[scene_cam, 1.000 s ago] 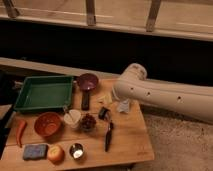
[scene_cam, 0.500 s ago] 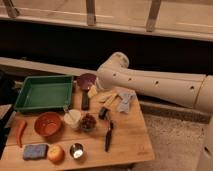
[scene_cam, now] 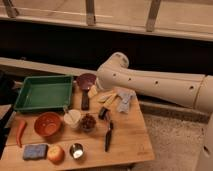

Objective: Place eraser in purple bowl

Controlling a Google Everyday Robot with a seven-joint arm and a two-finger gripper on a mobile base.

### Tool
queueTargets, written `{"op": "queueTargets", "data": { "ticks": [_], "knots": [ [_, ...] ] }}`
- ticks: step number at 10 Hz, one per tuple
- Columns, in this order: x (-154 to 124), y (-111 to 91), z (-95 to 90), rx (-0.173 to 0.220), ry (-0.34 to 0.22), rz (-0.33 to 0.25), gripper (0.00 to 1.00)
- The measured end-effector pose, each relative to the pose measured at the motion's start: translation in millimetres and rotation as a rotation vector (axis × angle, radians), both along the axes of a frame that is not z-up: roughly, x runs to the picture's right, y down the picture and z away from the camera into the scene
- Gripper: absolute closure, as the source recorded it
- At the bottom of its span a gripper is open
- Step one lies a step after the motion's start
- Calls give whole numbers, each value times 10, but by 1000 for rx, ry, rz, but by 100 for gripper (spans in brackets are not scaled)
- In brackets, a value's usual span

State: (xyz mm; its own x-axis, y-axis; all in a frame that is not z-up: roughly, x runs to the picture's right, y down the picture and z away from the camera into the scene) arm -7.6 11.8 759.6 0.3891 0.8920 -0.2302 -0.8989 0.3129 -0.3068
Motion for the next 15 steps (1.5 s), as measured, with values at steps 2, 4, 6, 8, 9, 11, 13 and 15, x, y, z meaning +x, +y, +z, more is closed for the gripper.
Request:
{"op": "queueTargets", "data": {
  "ticks": [2, 4, 6, 8, 9, 11, 13, 15],
  "knots": [
    [-251, 3, 144, -12, -41, -26, 20],
    [-560, -14, 352, -44, -123, -31, 20],
    [-792, -13, 491, -72, -220, -32, 20],
    [-902, 42, 577, -89, -304, -35, 20],
    [-879, 111, 661, -102, -355, -19, 20],
    [-812, 190, 762, -107, -433, 24, 20],
    [-814, 191, 769, -105, -446, 29, 20],
    [-835, 199, 783, -108, -450, 34, 20]
  ]
}}
